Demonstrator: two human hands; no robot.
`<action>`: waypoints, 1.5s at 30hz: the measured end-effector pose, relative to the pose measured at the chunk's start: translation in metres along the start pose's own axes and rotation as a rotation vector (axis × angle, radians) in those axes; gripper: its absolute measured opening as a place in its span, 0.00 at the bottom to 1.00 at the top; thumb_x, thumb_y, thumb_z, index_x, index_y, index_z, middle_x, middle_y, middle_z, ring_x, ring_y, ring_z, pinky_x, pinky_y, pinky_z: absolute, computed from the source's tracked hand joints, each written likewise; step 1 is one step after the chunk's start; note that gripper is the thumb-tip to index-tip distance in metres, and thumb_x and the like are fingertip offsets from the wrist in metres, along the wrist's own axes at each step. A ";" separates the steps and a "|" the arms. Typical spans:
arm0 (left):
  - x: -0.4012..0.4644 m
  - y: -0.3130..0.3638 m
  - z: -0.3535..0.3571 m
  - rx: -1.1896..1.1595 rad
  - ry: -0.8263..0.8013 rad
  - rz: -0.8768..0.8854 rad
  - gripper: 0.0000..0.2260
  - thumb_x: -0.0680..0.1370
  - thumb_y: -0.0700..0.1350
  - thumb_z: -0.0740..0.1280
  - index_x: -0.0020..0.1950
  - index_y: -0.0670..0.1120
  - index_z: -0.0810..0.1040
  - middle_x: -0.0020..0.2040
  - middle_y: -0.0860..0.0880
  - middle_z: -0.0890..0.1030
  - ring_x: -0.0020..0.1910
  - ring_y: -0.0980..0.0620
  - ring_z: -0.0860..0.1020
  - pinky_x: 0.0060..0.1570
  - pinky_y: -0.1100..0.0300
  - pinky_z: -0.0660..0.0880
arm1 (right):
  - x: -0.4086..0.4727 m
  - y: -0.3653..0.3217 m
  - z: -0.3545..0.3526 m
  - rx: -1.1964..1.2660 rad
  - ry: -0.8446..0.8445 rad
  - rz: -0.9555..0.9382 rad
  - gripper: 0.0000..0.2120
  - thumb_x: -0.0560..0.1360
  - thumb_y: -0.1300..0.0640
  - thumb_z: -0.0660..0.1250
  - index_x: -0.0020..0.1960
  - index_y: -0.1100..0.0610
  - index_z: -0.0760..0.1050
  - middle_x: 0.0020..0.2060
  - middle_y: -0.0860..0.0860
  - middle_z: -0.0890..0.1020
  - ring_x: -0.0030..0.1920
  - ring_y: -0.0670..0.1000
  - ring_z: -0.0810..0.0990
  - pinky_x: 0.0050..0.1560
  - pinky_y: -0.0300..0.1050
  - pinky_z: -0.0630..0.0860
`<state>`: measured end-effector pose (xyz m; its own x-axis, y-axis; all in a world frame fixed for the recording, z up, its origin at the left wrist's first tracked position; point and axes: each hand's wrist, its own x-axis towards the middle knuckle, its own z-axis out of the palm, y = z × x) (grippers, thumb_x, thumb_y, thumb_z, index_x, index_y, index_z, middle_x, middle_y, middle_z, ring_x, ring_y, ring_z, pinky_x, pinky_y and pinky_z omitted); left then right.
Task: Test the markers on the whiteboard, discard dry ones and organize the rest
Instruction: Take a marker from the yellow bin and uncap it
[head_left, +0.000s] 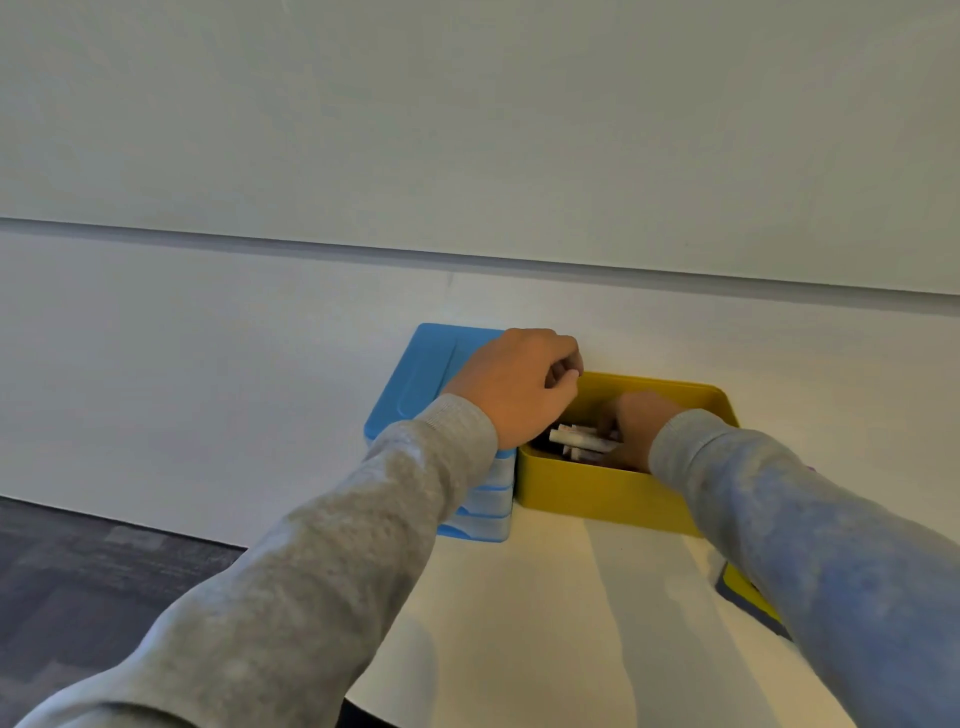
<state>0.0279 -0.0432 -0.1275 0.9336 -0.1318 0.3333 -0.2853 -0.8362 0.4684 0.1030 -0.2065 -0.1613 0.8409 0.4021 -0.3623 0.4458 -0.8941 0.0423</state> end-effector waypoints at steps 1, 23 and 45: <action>0.000 0.000 0.000 0.001 0.000 -0.002 0.07 0.80 0.47 0.63 0.52 0.50 0.80 0.46 0.54 0.80 0.44 0.56 0.78 0.49 0.53 0.80 | 0.000 -0.001 0.001 -0.001 -0.009 0.001 0.19 0.77 0.46 0.70 0.64 0.53 0.78 0.57 0.53 0.82 0.57 0.56 0.80 0.59 0.47 0.78; 0.001 -0.008 0.002 -0.085 0.150 0.036 0.11 0.80 0.44 0.63 0.62 0.51 0.76 0.53 0.55 0.76 0.50 0.56 0.77 0.51 0.55 0.79 | -0.049 0.050 -0.036 0.440 0.371 -0.095 0.05 0.79 0.57 0.68 0.46 0.49 0.80 0.37 0.51 0.83 0.40 0.53 0.81 0.40 0.44 0.73; 0.004 0.016 -0.029 0.075 0.028 0.098 0.11 0.81 0.50 0.64 0.63 0.53 0.76 0.55 0.55 0.78 0.55 0.57 0.74 0.60 0.52 0.74 | -0.110 0.056 -0.054 1.002 0.497 -0.112 0.02 0.76 0.59 0.73 0.46 0.56 0.84 0.40 0.57 0.84 0.37 0.51 0.83 0.46 0.48 0.81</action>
<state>0.0210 -0.0421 -0.0951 0.8953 -0.2014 0.3974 -0.3572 -0.8576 0.3700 0.0516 -0.2899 -0.0690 0.9404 0.3237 0.1041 0.2668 -0.5128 -0.8160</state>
